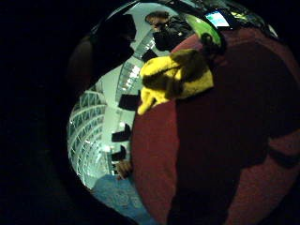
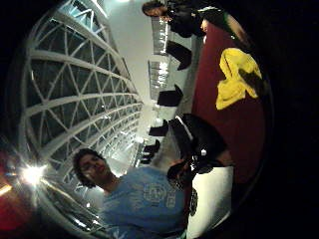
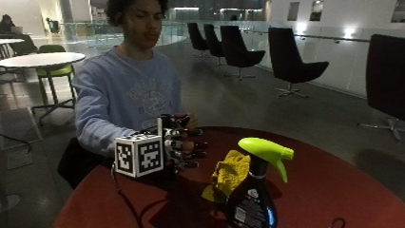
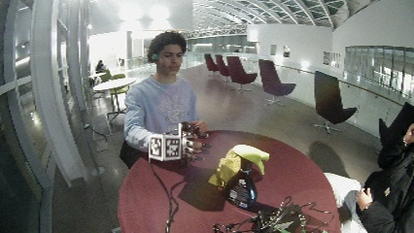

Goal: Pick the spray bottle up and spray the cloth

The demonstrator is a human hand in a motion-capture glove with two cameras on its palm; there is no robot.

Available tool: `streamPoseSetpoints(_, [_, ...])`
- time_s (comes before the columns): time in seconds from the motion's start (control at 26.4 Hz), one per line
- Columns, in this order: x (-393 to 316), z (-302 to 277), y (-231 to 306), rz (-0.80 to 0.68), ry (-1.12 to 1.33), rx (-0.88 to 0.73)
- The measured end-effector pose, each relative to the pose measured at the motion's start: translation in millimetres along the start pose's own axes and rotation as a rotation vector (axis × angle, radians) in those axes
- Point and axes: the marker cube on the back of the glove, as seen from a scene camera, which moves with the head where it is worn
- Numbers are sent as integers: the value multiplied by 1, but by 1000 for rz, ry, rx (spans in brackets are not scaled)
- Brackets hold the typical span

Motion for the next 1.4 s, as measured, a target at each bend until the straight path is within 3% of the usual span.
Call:
streamPoseSetpoints(0.27, [13, -9, -34, 46, -33, 86])
streamPoseSetpoints(0.57, [42, -22, -117, 109, 87, 214])
streamPoseSetpoints(0.83, [70, -16, -165, 166, 87, 221])
streamPoseSetpoints(1.14, [90, 6, -187, 231, 62, 272])
streamPoseSetpoints(1.4, [85, -5, -199, 245, 208, 421])
